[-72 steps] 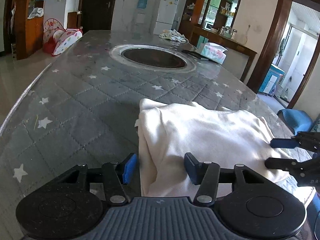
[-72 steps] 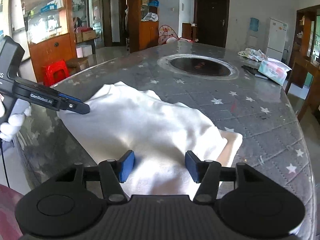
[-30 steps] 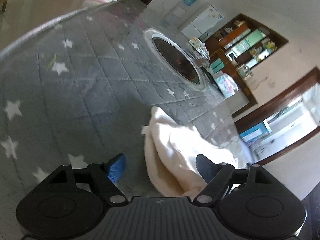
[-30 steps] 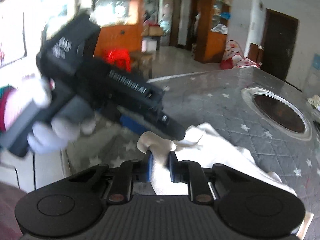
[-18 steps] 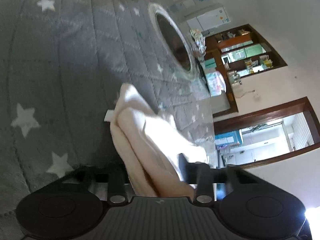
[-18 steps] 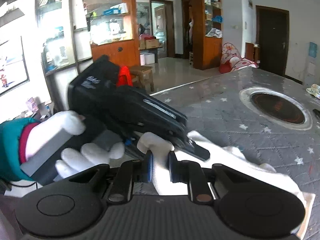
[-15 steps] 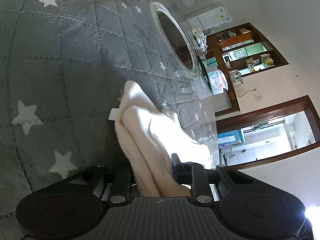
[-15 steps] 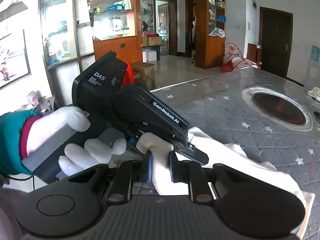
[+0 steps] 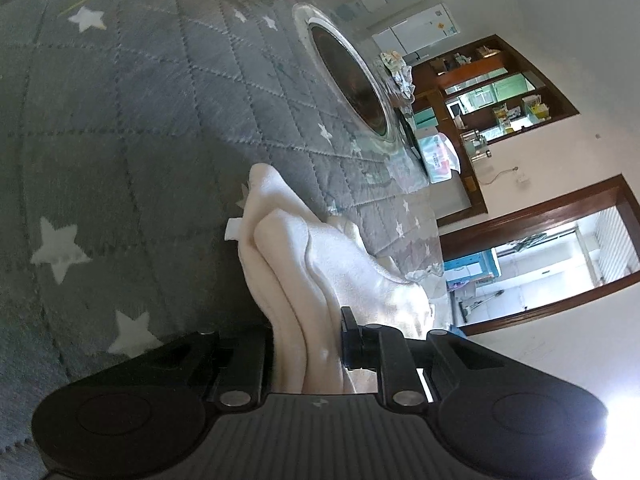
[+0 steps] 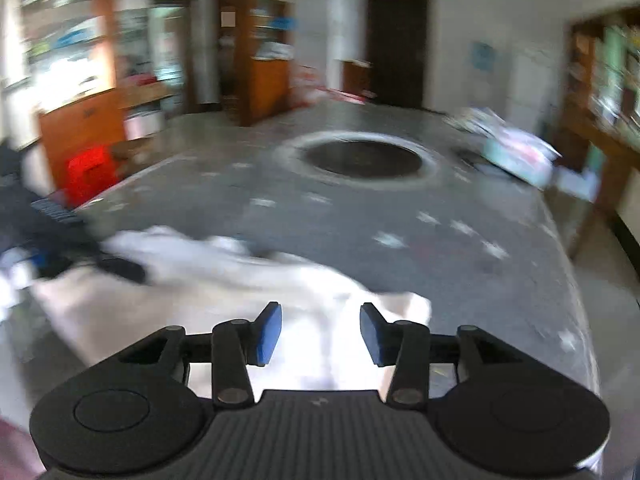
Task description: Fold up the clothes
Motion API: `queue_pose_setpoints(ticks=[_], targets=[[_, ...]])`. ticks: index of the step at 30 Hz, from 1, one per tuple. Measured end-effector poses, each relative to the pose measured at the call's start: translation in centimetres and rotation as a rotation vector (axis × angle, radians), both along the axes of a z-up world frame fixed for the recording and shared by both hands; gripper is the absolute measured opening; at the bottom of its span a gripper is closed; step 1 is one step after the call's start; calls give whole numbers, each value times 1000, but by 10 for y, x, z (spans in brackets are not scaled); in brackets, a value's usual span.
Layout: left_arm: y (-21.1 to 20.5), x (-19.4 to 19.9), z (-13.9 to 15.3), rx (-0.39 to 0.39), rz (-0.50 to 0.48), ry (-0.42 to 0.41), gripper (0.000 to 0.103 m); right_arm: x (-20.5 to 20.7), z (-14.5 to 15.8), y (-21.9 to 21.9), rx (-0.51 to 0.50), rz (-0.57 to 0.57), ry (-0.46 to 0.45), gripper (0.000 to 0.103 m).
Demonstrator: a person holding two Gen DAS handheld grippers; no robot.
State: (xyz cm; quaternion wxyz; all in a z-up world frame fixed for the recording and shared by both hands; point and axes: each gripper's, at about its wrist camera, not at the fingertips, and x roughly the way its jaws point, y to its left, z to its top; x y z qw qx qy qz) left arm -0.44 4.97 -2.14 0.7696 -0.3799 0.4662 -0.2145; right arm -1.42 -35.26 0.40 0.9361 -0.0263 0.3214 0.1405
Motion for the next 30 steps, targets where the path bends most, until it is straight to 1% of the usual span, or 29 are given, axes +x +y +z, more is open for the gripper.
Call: queue_pose_setpoints(ticks=[2, 6, 10, 11, 12, 13, 15, 18, 21, 25, 30], targets=[[-2, -1, 1, 14, -4, -7, 19, 9, -8, -15, 39, -55, 26, 46], [-5, -2, 2, 36, -13, -19, 19, 21, -20, -30, 103, -109, 54, 52], [-5, -1, 4, 60, -20, -38, 19, 30, -33, -34, 162, -130, 72, 52], [-6, -1, 5, 66, -22, -42, 19, 30, -34, -32, 167, -124, 71, 49], [-6, -1, 5, 73, -23, -47, 19, 29, -34, -30, 170, -117, 70, 37], [-6, -1, 6, 79, -25, -51, 19, 29, -33, -28, 172, -109, 68, 32], [-7, -1, 8, 105, -28, -67, 19, 28, -33, -25, 177, -93, 66, 16], [-10, -1, 14, 160, -39, -94, 19, 25, -29, -21, 185, -85, 51, 11], [-13, 0, 23, 193, -61, -119, 18, 17, -18, -21, 189, -86, 11, 10], [-25, 6, 38, 209, -95, -158, 18, 5, 4, -24, 169, -89, -48, 10], [-52, 17, 58, 231, -146, -213, 18, -5, 33, -33, 129, -108, -116, 10]])
